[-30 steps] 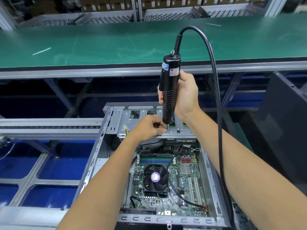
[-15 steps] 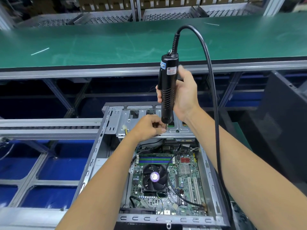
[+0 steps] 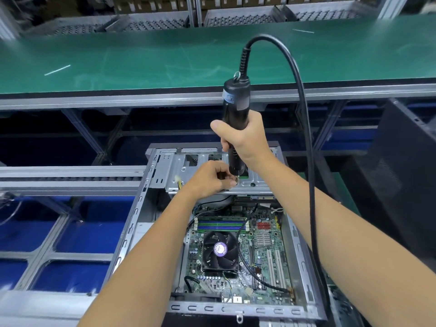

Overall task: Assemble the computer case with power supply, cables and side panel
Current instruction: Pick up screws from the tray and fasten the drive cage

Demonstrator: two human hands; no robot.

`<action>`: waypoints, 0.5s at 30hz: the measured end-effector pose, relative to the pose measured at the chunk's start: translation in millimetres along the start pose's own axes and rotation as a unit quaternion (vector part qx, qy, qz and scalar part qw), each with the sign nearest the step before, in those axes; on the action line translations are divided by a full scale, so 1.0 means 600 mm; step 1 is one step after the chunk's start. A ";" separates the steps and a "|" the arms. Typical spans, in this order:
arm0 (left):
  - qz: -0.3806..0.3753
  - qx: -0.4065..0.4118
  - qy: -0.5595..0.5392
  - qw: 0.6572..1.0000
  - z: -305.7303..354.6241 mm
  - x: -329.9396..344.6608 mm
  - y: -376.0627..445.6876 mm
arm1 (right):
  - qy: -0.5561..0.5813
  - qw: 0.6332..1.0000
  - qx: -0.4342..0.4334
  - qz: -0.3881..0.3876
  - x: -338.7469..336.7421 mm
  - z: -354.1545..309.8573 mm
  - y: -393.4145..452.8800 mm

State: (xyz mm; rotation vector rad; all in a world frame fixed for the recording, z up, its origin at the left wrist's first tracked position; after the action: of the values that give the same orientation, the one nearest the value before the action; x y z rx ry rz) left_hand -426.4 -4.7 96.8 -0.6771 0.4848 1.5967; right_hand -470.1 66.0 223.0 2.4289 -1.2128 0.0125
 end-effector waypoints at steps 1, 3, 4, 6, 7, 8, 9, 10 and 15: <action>-0.001 0.000 0.000 1.000 0.001 0.000 -0.001 | 0.000 1.000 0.000 -0.003 0.003 0.001 0.000; -0.004 0.000 -0.001 1.000 0.003 0.001 -0.001 | 0.000 1.000 0.001 -0.005 0.006 0.001 0.001; -0.005 -0.002 -0.003 1.000 0.003 0.001 0.000 | 0.000 1.000 0.001 -0.005 0.005 0.001 0.002; -0.006 -0.004 -0.013 1.000 0.001 0.001 0.000 | 0.003 1.000 0.004 0.001 0.002 0.002 0.003; -0.006 -0.006 -0.018 1.000 0.001 0.000 -0.001 | 0.007 1.000 0.007 0.004 0.000 0.003 0.003; -0.007 -0.006 -0.021 1.000 0.001 0.000 -0.002 | 0.012 1.000 0.009 0.005 -0.001 0.003 0.004; -0.007 -0.002 -0.022 1.000 0.002 0.000 -0.002 | 0.017 1.000 0.011 0.004 -0.002 0.004 0.004; -0.006 -0.001 -0.021 1.000 0.003 -0.001 -0.002 | 0.023 1.000 0.014 -0.001 -0.002 0.004 0.003; -0.004 -0.001 -0.031 0.999 0.005 -0.002 -0.003 | 0.033 0.999 0.022 -0.028 0.005 0.006 0.003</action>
State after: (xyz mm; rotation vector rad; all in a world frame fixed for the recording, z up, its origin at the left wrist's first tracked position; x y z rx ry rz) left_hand -424.9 -3.6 99.7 -0.6272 0.4345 1.6065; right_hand -470.1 61.3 221.1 2.4791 -1.1261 0.1025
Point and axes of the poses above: each hand's wrist, its own y-axis towards the middle knuckle, its own x-axis out of the palm, z = x × y, the point moved 10 cm from there along y, towards the middle knuckle, and after that the axes turned 11 degrees about y, right-handed, at the moved point
